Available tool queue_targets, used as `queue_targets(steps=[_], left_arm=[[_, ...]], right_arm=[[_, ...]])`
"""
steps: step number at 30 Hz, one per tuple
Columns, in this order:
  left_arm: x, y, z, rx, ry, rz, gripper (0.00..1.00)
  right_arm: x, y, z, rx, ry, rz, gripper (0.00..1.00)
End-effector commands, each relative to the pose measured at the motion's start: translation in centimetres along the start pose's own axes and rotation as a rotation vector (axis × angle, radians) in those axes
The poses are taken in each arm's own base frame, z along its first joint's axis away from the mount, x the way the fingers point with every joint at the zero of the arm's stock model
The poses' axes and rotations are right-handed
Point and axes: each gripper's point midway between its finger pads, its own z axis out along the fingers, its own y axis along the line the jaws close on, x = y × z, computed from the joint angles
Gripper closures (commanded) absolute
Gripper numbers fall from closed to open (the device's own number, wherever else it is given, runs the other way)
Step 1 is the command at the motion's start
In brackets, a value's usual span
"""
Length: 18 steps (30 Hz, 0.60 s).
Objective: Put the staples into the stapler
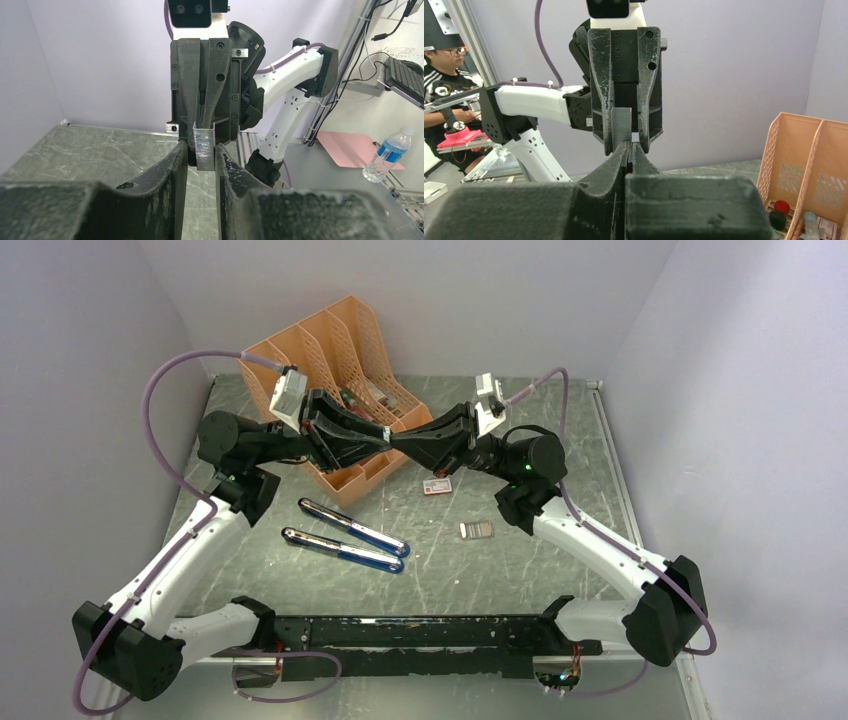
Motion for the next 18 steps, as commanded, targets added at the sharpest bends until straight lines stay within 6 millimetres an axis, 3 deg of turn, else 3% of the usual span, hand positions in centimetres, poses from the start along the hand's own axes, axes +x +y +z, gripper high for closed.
queue_targets(steps=[1, 5, 11, 18], left_arm=[[-0.79, -1.79, -0.05, 0.058, -0.014, 0.04, 0.8], [-0.82, -1.85, -0.05, 0.061, -0.011, 0.036, 0.84], [-0.89, -2.0, -0.06, 0.066, -0.016, 0.037, 0.6], [-1.14, -2.21, -0.03, 0.074, -0.022, 0.036, 0.59]], right_arm=[[-0.59, -0.64, -0.05, 0.035, -0.016, -0.026, 1.0], [-0.6, -0.66, -0.06, 0.036, -0.018, -0.026, 1.0], [-0.69, -0.66, -0.04, 0.037, -0.018, -0.031, 1.0], [-0.57, -0.71, -0.1, 0.041, -0.012, -0.029, 1.0]])
